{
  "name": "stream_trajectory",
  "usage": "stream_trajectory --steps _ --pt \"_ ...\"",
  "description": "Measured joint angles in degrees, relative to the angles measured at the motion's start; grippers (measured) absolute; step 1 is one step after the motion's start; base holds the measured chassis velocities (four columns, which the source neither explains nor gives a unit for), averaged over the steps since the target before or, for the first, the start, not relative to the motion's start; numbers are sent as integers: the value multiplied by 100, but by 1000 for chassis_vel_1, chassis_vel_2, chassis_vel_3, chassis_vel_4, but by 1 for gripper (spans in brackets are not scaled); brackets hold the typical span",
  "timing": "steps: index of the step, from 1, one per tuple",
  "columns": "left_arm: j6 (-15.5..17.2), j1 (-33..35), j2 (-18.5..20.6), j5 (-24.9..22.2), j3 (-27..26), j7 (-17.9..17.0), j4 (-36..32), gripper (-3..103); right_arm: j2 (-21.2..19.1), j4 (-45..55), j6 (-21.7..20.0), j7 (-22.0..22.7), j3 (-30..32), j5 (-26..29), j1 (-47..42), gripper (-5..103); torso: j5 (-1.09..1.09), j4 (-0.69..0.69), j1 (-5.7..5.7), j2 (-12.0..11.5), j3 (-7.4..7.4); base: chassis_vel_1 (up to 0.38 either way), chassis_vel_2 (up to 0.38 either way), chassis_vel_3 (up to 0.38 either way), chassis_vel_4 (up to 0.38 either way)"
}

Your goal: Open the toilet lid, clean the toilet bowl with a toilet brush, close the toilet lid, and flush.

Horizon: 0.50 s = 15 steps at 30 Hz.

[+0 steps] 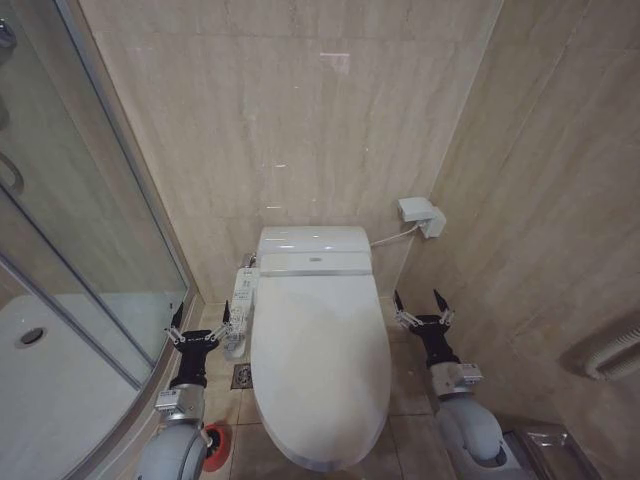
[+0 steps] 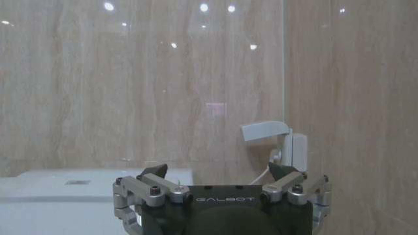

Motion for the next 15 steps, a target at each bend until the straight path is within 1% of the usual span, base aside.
stream_trajectory --steps 6,10,11,15 --pt "-21 -31 -2 0 28 10 57 100 0 0 0 0 0 0 1 100 -1 0 3 -1 1 -144 135 146 -154" --pt "-31 -54 -2 0 42 11 94 100 0 0 0 0 0 0 4 100 0 4 10 -4 4 -119 147 106 -127" --pt "-33 -61 -2 0 50 12 99 100 0 0 0 0 0 0 4 100 -1 1 9 -3 3 -93 75 88 -30" --pt "-36 -68 -2 0 72 19 103 100 0 0 0 0 0 0 2 100 1 0 4 -3 2 -10 -31 4 8"
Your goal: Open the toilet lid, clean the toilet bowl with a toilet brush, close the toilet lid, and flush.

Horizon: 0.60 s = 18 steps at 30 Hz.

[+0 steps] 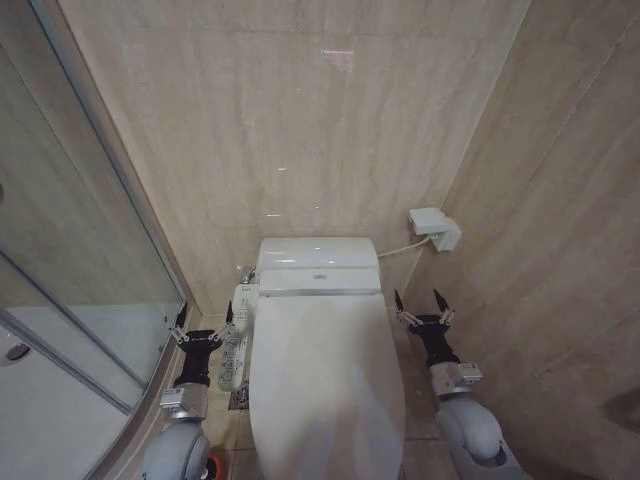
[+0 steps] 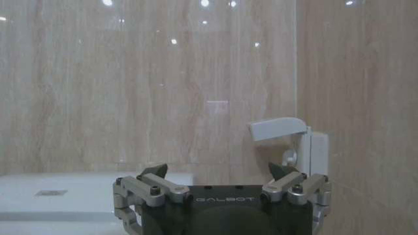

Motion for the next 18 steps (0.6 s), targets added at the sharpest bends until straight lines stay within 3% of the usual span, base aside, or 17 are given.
stream_trajectory --steps 9,18 --pt "-3 -12 2 5 49 12 5 100 0 0 0 0 0 0 -2 100 -1 1 -4 3 -2 -9 11 15 -10" --pt "-3 -47 5 8 75 19 43 100 0 0 0 0 0 0 1 100 0 2 4 0 1 -87 107 94 -98"
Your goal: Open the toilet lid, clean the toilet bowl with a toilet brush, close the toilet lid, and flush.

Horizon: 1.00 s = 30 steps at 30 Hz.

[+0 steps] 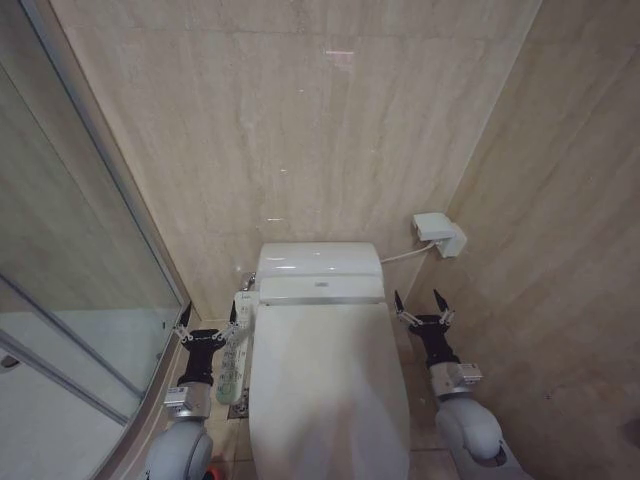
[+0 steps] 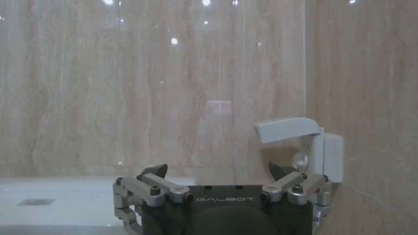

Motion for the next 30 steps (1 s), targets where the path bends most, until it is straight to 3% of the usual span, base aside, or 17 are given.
stream_trajectory --steps 8,20,22,30 --pt "0 -8 1 5 18 9 16 100 0 0 0 0 0 0 -3 100 -1 -4 -8 2 -3 0 0 0 0" --pt "-9 -40 4 13 19 11 72 100 0 0 0 0 0 0 1 100 0 2 1 0 0 -92 96 116 -82" --pt "-15 -43 5 14 25 12 73 100 0 0 0 0 0 0 -1 100 -1 -4 -1 0 0 -44 31 11 -13" --pt "-42 -37 11 14 29 23 73 100 0 0 0 0 0 0 -3 100 0 1 -8 2 -3 0 0 0 0"
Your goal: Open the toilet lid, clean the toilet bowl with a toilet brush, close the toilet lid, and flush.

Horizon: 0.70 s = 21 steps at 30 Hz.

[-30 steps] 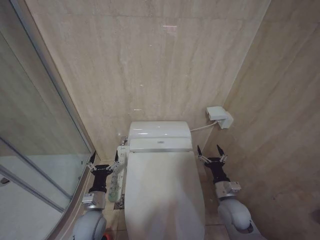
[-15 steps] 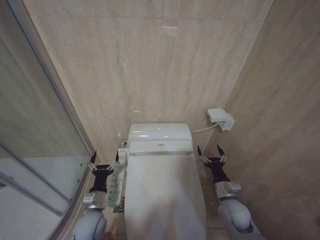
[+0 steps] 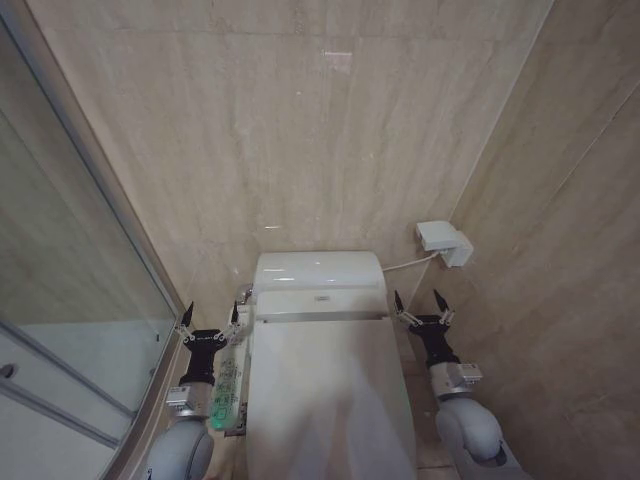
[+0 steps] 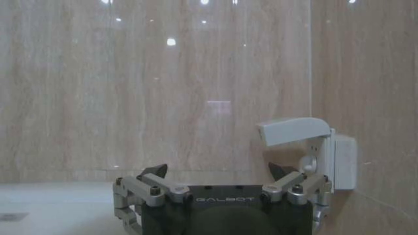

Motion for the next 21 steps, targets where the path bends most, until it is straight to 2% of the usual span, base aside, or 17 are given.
stream_trajectory --steps 8,12,21 --pt "-26 -28 31 -17 -84 -9 43 100 0 0 0 0 0 0 1 100 0 -2 5 -1 2 -41 40 24 -38" --pt "-68 -126 115 -73 -295 -25 210 100 0 0 0 0 0 0 1 100 0 -2 5 -1 2 0 0 0 0" --pt "38 -447 468 -395 -787 -80 1017 101 0 0 0 0 0 0 1 100 -1 -2 3 -1 1 0 0 0 0"
